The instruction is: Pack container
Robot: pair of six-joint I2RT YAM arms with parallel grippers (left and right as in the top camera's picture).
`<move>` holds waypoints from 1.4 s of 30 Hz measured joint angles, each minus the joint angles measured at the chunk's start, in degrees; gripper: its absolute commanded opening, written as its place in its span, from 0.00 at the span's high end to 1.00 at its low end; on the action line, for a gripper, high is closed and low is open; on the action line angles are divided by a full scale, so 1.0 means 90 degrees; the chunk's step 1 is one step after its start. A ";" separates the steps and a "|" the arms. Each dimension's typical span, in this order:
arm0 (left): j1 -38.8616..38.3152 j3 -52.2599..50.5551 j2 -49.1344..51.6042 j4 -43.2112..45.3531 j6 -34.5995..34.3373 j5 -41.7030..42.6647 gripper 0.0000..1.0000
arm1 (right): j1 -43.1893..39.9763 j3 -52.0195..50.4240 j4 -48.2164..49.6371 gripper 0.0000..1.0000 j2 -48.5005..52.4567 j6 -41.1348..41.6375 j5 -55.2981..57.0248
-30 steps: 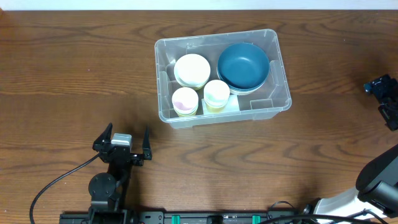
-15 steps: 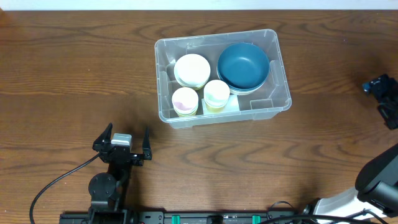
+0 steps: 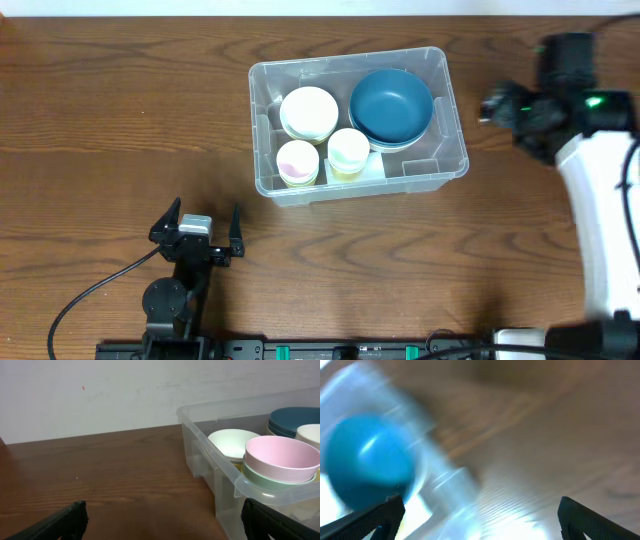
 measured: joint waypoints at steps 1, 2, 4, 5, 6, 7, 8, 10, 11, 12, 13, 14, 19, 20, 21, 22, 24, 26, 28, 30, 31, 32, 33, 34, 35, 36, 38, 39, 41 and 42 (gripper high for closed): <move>0.0000 0.0000 0.0000 0.0000 0.0000 0.0002 0.02 | 0.0398 0.0000 0.0012 0.01 -0.0134 -0.0007 0.0034; 0.0000 0.0000 0.0000 0.0000 0.0000 0.0002 0.02 | 0.0629 0.0000 0.0039 0.01 -0.0199 -0.0022 0.0075; 0.0000 0.0000 0.0000 0.0000 0.0002 0.0002 0.02 | 0.1273 0.0000 0.0112 0.01 -0.0364 -0.0036 0.0338; 0.0000 0.0000 0.0000 0.0000 0.0002 0.0002 0.02 | 0.1515 0.0000 0.0141 0.01 -0.0435 -0.0049 0.0498; 0.0000 0.0000 0.0000 0.0000 0.0000 0.0000 0.02 | 0.1751 -0.0002 0.0182 0.01 -0.0517 -0.0051 0.0712; 0.0000 0.0000 0.0000 0.0000 0.0000 0.0000 0.02 | 0.1904 -0.0002 0.0231 0.01 -0.0590 -0.0053 0.0867; 0.0000 0.0000 0.0000 0.0000 0.0002 0.0002 0.02 | 0.2050 -0.0007 0.0308 0.01 -0.0690 -0.0056 0.1076; 0.0000 0.0000 0.0000 0.0000 0.0000 0.0002 0.02 | 0.2203 -0.0066 0.0678 0.01 -0.0967 -0.0102 0.1438; 0.0000 0.0000 0.0000 0.0000 0.0000 0.0000 0.02 | 0.2210 -0.0121 0.0903 0.01 -0.1124 -0.0163 0.1549; 0.0000 0.0000 0.0000 -0.0002 0.0000 0.0002 0.02 | 0.2183 -0.0197 0.1175 0.01 -0.1299 -0.0238 0.1622; 0.0000 0.0000 0.0000 -0.0002 0.0000 0.0000 0.02 | 0.2144 -0.0289 0.1452 0.01 -0.1481 -0.0338 0.1647; 0.0000 0.0000 0.0000 -0.0002 0.0000 0.0002 0.02 | 0.2052 -0.0408 0.1778 0.01 -0.1688 -0.0483 0.1608; 0.0000 0.0000 0.0000 -0.0002 0.0000 0.0002 0.02 | 0.1178 -0.1277 0.3235 0.01 -0.2703 -0.1195 0.0826; 0.0000 0.0000 0.0000 -0.0002 0.0000 0.0002 0.02 | 0.0979 -0.1496 0.3529 0.01 -0.2902 -0.1287 0.0641; 0.0000 0.0000 0.0000 -0.0002 0.0000 0.0002 0.02 | 0.0772 -0.1741 0.3772 0.01 -0.3126 -0.1375 0.0452; 0.0000 0.0000 0.0000 -0.0002 0.0000 0.0002 0.02 | 0.0571 -0.2052 0.4090 0.01 -0.3388 -0.1462 0.0267; 0.0000 0.0000 0.0000 -0.0005 0.0000 0.0002 0.02 | 0.0333 -0.2582 0.4534 0.01 -0.3830 -0.1651 0.0034; 0.0000 0.0005 0.0000 -0.0007 0.0000 0.0002 0.02 | 0.0223 -0.3160 0.4966 0.01 -0.4289 -0.1923 -0.0185; 0.0000 0.0010 0.0000 -0.0019 0.0000 0.0002 0.02 | 0.0185 -0.3791 0.5455 0.01 -0.4779 -0.2322 -0.0391; 0.0000 0.0010 0.0000 -0.0017 0.0002 0.0000 0.02 | 0.0180 -0.4532 0.5855 0.01 -0.5350 -0.2722 -0.0522; 0.0000 0.0010 0.0000 -0.0017 0.0000 0.0000 0.02 | 0.0177 -0.4833 0.5952 0.01 -0.5581 -0.2861 -0.0576; 0.0000 0.0010 0.0000 -0.0019 0.0000 0.0005 0.02 | 0.0158 -0.5107 0.6137 0.01 -0.5785 -0.2963 -0.0612; 0.0000 0.0012 0.0000 -0.0017 -0.0002 0.0002 0.02 | 0.0117 -0.5430 0.6329 0.01 -0.6025 -0.3067 -0.0651; 0.0000 0.0012 0.0000 -0.0017 0.0000 0.0000 0.02 | 0.0080 -0.5673 0.6492 0.01 -0.6193 -0.3135 -0.0682; 0.0000 0.0012 0.0000 -0.0017 0.0000 0.0000 0.02 | 0.0039 -0.5935 0.6628 0.01 -0.6375 -0.3196 -0.0695; 0.0000 0.0012 0.0000 -0.0019 0.0000 0.0002 0.02 | -0.0002 -0.6215 0.6822 0.01 -0.6547 -0.3245 -0.0731; 0.0000 0.0012 0.0000 -0.0019 -0.0002 0.0002 0.02 | -0.0049 -0.6666 0.7125 0.01 -0.6834 -0.3317 -0.0777; 0.0000 0.0012 0.0000 -0.0017 0.0000 0.0002 0.02 | -0.0058 -0.6904 0.7315 0.01 -0.6989 -0.3342 -0.0794; 0.0000 0.0012 0.0000 -0.0017 0.0000 0.0000 0.02 | -0.0058 -0.7325 0.7582 0.01 -0.7308 -0.3368 -0.0850; 0.0000 0.0012 0.0000 -0.0017 0.0000 0.0002 0.02 | -0.0058 -0.7512 0.7684 0.01 -0.7470 -0.3383 -0.0879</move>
